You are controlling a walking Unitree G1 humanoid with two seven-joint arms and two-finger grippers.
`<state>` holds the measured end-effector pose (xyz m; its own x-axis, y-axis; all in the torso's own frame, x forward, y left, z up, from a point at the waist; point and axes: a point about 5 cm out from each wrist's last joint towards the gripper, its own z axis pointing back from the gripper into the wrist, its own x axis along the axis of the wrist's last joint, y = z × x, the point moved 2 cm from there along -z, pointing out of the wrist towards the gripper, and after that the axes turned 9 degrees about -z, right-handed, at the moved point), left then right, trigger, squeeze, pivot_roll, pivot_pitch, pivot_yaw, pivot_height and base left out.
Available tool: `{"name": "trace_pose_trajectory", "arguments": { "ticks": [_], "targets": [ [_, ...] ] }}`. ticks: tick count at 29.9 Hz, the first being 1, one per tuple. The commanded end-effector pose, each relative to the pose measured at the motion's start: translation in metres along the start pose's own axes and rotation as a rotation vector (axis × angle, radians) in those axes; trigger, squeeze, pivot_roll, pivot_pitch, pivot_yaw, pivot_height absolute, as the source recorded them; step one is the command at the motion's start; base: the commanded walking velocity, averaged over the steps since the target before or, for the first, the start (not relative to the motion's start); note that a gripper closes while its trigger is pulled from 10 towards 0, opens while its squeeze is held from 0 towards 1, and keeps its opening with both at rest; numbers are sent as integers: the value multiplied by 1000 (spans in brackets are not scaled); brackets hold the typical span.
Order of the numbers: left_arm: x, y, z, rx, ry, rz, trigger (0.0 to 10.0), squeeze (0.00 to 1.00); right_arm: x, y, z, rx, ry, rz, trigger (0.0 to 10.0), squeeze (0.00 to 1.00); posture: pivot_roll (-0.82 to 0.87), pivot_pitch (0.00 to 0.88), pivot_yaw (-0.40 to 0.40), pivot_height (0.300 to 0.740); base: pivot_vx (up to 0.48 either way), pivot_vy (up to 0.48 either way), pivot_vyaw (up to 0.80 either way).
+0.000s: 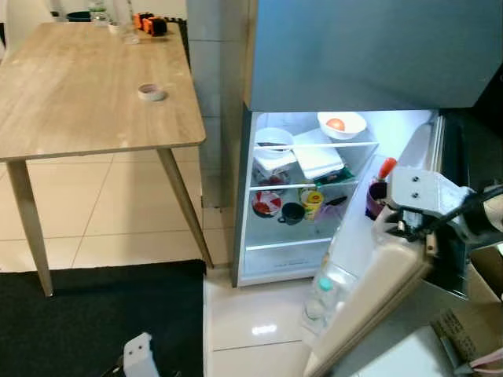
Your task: Restocking fridge
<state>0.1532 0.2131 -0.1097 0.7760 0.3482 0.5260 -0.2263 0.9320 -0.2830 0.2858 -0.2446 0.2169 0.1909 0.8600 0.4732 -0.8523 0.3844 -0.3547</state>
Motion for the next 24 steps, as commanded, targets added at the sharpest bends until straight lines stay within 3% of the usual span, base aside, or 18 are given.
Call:
{"name": "trace_pose_trajectory", "arguments": {
  "ticks": [1,5,15,17,18,19,20,21,22,23,24],
  "targets": [
    [-6,-4,-1,-8,20,-11,10000,0,-21,-5,3,-26,87,-57,10000,0,-87,0,-77,740,0,0,0],
    [-6,-6,-1,-14,20,-14,10000,0,-28,-12,12,-86,82,-120,10000,0,-90,0,-75,740,0,0,0],
    [-6,-5,-1,-15,23,-19,10000,0,-18,-10,11,-107,-31,-159,10000,0,-81,0,-68,740,0,0,0],
    [-7,-3,0,-9,27,-22,10000,0,-3,-13,-3,-145,-172,-168,10000,0,-85,0,-64,740,0,0,0],
    [-7,-3,0,-9,27,-22,10000,0,-3,-13,-3,-145,-172,-168,10000,0,-85,0,-64,740,0,0,0],
    [-8,-3,0,-7,29,-24,10000,0,8,-14,-15,-165,-266,-186,10000,0,-85,0,-64,740,0,0,0],
    [-8,-3,0,-7,29,-24,10000,0,8,-14,-15,-165,-266,-186,10000,0,-85,0,-64,740,0,0,0],
    [-8,-3,0,-6,30,-25,10000,0,13,-14,-23,-169,-324,-219,10000,0,-85,0,-64,740,0,0,0],
    [-7,-4,0,-8,27,-25,10000,0,25,-22,-37,-240,-468,-341,10000,0,-82,0,-62,740,0,0,0],
    [-7,-4,0,-8,27,-25,10000,0,25,-22,-37,-240,-468,-341,10000,0,-82,0,-62,740,0,0,0],
    [-7,-5,-1,-9,26,-25,10000,0,29,-26,-41,-270,-517,-402,10000,0,-82,0,-62,740,0,0,0]
  ]
}}
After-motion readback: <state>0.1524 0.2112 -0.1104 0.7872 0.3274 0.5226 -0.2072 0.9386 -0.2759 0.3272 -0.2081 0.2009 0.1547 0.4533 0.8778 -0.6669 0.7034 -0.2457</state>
